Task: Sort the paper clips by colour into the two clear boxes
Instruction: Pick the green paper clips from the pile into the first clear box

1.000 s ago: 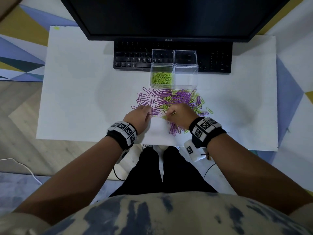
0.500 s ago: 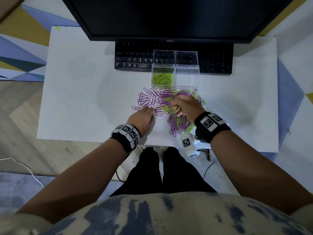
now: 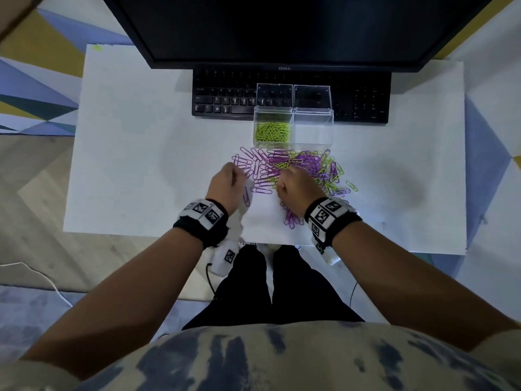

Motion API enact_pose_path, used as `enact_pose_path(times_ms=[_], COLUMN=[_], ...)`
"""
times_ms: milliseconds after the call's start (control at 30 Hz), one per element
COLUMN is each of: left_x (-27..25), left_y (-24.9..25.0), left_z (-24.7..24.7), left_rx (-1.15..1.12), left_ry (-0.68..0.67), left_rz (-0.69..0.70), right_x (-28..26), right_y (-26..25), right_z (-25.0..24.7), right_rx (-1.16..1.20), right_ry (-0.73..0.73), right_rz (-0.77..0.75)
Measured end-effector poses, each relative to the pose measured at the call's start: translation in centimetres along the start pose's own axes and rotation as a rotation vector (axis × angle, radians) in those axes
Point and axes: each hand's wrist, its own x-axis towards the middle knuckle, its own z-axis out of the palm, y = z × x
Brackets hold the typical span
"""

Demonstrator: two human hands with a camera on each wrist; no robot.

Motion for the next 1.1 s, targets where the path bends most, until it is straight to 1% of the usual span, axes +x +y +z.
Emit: enact_pose_path(times_ms=[67, 133, 233, 333, 433, 500, 533, 600, 633, 700, 767, 833, 933, 1033, 1100], left_x=[0.7, 1.1, 1.3, 1.4, 1.2, 1.1, 1.1, 1.0, 0.8, 0.4, 0.0, 0.2, 0.7, 0.8, 0.8], left_y=[-0.3, -0.2, 0.8, 1.3, 1.8, 2.2, 2.2, 2.4, 2.6, 3.0, 3.4, 3.3, 3.0, 3.0, 2.9], left_z=[-0.4, -0.7, -0.9, -0.7, -0.3, 0.2, 0.7, 1.4, 1.7, 2.4, 2.9, 3.2, 3.4, 3.5, 3.3], left_rx=[-0.165, -0.340, -0.582, -0.627, -0.644, -0.591, -0.526, -0.304, -0.178, 0.028, 0.186, 0.304, 0.435, 0.534, 0.564], left_ry=[-0.005, -0.030, -0.088, -0.174, -0.180, -0.164, -0.163, -0.170, -0.169, -0.185, -0.204, -0.223, -0.264, -0.296, -0.316], left_rz=[-0.107, -0.170, -0.258, -0.289, -0.284, -0.281, -0.260, -0.182, -0.124, 0.037, 0.185, 0.288, 0.324, 0.347, 0.368], right_x=[-0.1, -0.3, -0.4, -0.5, -0.8, -1.0, -1.1, -1.3, -1.5, -1.8, -2.0, -2.0, -1.7, -1.5, -1.3], right_y=[0.4, 0.7, 0.6, 0.2, 0.2, 0.3, 0.4, 0.6, 0.6, 1.0, 1.5, 2.1, 2.8, 2.8, 2.5], right_z=[0.1, 0.2, 0.1, 0.3, 0.0, -0.5, -0.8, -1.5, -2.0, -2.8, -3.5, -3.9, -4.2, -4.3, -4.5], right_rx=[0.048, 0.064, 0.040, 0.021, 0.111, 0.206, 0.241, 0.303, 0.349, 0.505, 0.736, 0.955, 1.135, 1.185, 1.229], right_ry=[0.020, 0.025, 0.042, 0.040, 0.028, 0.012, 0.018, 0.044, 0.046, 0.037, 0.039, 0.062, 0.065, 0.017, 0.018], right_rz=[0.033, 0.062, 0.032, 0.014, 0.017, 0.072, 0.114, 0.188, 0.221, 0.310, 0.393, 0.431, 0.468, 0.497, 0.528])
